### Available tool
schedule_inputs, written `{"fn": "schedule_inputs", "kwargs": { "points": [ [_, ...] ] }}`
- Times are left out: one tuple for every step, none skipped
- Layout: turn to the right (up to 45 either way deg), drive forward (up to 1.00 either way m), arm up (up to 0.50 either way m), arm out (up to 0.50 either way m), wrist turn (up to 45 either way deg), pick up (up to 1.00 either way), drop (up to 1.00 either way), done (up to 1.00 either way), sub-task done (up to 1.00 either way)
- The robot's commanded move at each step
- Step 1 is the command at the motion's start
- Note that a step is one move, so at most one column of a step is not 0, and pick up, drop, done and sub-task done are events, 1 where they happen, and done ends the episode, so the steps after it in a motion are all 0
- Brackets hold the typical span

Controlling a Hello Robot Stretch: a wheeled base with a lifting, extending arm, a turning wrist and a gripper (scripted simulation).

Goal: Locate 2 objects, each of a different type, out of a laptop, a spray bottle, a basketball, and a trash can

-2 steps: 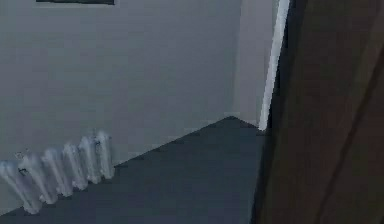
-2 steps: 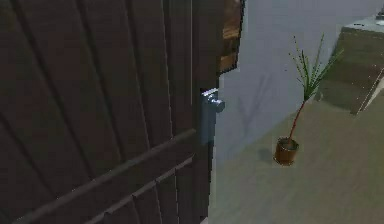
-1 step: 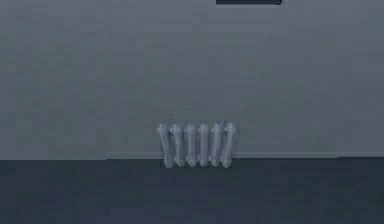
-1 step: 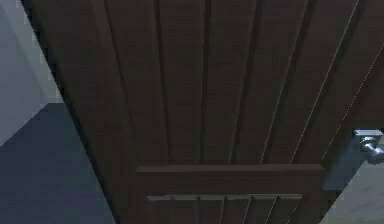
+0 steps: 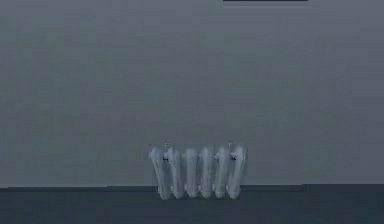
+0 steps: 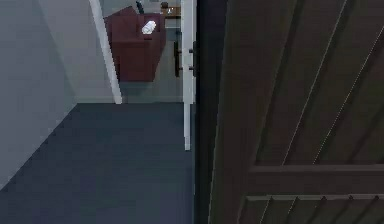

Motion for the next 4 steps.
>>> {"fn": "schedule_inputs", "kwargs": {
  "points": [
    [-33.0,0.00,0.00,0.00,0.0,0.00,0.00,0.00,0.00],
    [0.0,0.40,0.00,0.00,0.0,0.00,0.00,0.00,0.00],
    [-36.0,0.00,0.00,0.00,0.0,0.00,0.00,0.00,0.00],
    [0.0,1.00,0.00,0.00,0.0,0.00,0.00,0.00,0.00]
  ]
}}
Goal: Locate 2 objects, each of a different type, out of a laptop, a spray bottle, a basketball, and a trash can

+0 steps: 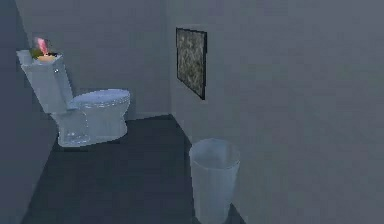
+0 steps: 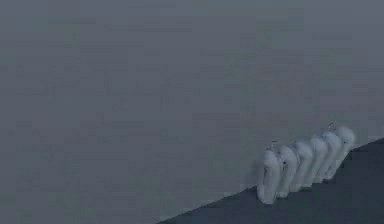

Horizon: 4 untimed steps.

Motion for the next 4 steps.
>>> {"fn": "schedule_inputs", "kwargs": {
  "points": [
    [-9.0,0.00,0.00,0.00,0.0,0.00,0.00,0.00,0.00],
    [0.0,0.10,0.00,0.00,0.0,0.00,0.00,0.00,0.00],
    [18.0,0.00,0.00,0.00,0.0,0.00,0.00,0.00,0.00],
    [0.0,0.00,0.00,0.00,0.0,0.00,0.00,1.00,0.00]
  ]
}}
